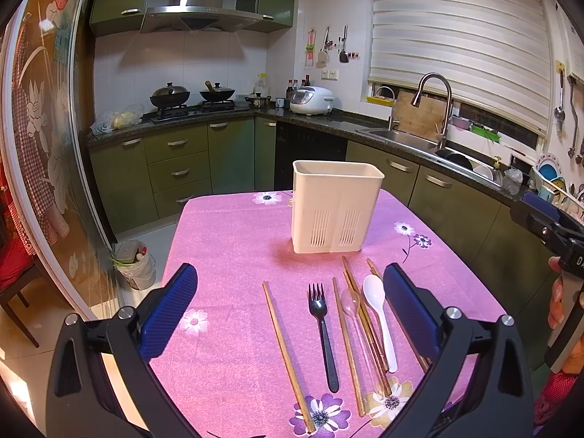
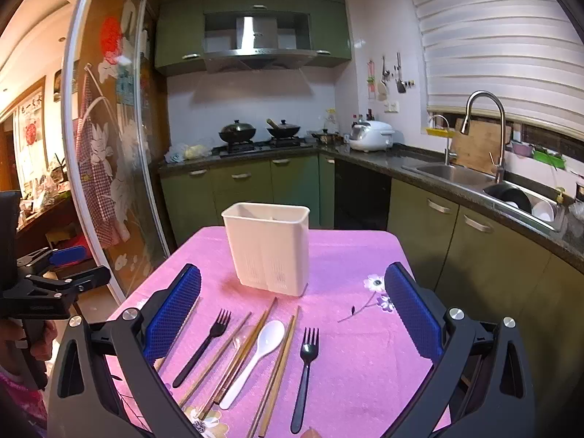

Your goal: Organize utensils

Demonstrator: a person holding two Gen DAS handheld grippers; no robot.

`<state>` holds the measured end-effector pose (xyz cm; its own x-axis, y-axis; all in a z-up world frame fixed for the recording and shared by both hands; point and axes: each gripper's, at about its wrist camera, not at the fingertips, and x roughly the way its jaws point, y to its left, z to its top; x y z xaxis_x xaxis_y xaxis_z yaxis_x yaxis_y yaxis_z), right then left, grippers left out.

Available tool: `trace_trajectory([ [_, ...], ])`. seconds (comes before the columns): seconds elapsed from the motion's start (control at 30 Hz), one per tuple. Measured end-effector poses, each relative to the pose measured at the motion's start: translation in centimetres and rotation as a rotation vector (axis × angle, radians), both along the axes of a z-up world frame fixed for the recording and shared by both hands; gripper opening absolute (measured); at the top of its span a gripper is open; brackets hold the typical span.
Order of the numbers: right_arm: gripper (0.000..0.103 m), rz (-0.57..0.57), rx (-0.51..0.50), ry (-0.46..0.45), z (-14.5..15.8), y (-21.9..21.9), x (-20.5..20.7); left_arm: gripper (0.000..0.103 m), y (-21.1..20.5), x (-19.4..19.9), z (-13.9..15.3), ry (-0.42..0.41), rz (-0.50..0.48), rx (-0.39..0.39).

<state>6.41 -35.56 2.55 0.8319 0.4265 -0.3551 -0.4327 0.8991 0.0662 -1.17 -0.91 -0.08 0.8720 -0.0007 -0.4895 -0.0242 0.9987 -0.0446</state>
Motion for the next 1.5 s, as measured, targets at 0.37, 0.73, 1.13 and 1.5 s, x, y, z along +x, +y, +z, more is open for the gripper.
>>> trace_trajectory([
  [0.37, 0.099, -0.017, -0.007, 0.032, 0.1, 0.7, 0.8, 0.097, 0.1, -0.1, -0.2, 0.002, 0.001, 0.0],
  [0.73, 0.099, -0.033, -0.05, -0.001, -0.1, 0.7, 1.3, 0.097, 0.5, -0.4, -0.9, 0.007, 0.003, 0.0],
  [1.13, 0.099, -0.033, -0.073, 0.044, -1.0, 1.4, 2.4, 0.097, 1.3, 0.4, -2.2, 0.052, 0.013, -0.002],
  [1.5, 0.099, -0.054, -0.049, 0.076, -3.6, 1.3, 5.3, 0.097, 0.8, 6.5, -6.9, 0.278, 0.02, 0.007],
])
